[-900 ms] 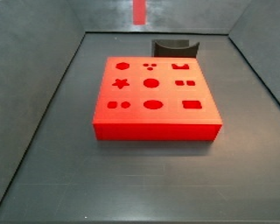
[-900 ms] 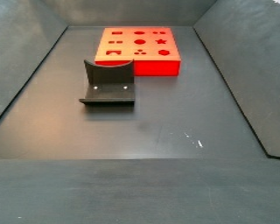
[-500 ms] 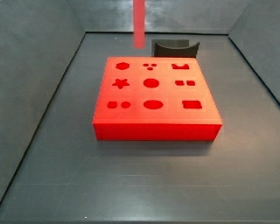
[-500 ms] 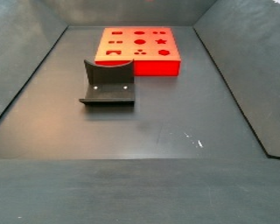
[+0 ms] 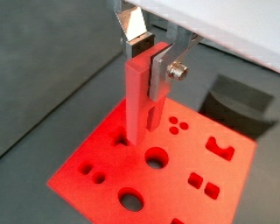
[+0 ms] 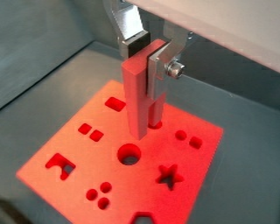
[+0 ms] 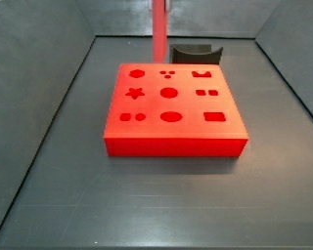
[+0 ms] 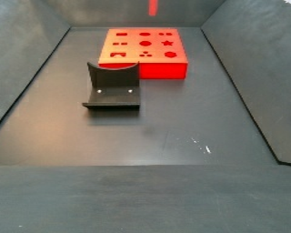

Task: Insert the double-square object.

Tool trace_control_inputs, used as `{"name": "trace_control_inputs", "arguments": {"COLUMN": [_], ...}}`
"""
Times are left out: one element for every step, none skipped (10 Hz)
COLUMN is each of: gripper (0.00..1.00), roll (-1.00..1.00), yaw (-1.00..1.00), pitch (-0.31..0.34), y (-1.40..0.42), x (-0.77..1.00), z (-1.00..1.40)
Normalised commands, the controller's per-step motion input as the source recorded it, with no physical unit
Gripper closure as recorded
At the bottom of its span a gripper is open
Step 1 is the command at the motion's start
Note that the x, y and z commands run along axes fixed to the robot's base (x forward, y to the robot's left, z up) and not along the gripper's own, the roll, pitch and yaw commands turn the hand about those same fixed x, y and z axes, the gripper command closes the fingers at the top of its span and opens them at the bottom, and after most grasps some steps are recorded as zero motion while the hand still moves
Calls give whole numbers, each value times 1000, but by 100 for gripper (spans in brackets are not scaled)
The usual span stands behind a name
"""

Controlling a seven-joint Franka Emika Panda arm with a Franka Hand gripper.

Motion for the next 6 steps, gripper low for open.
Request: {"name": "trace_control_inputs", "arguments": {"gripper": [100,100,100,100,100,100], "roll": [-70,-47,-46,-47,-96,-104], "yaw": [-1000,-1000,-1000,-1000,-989,-986], "pitch": [-30,-13,-17,-19,-59,-64], "y": [0,0,0,0,0,0], "x": [54,20,20,26,66,60], "z": [-291,-314,-306,-300,-189,-154]}}
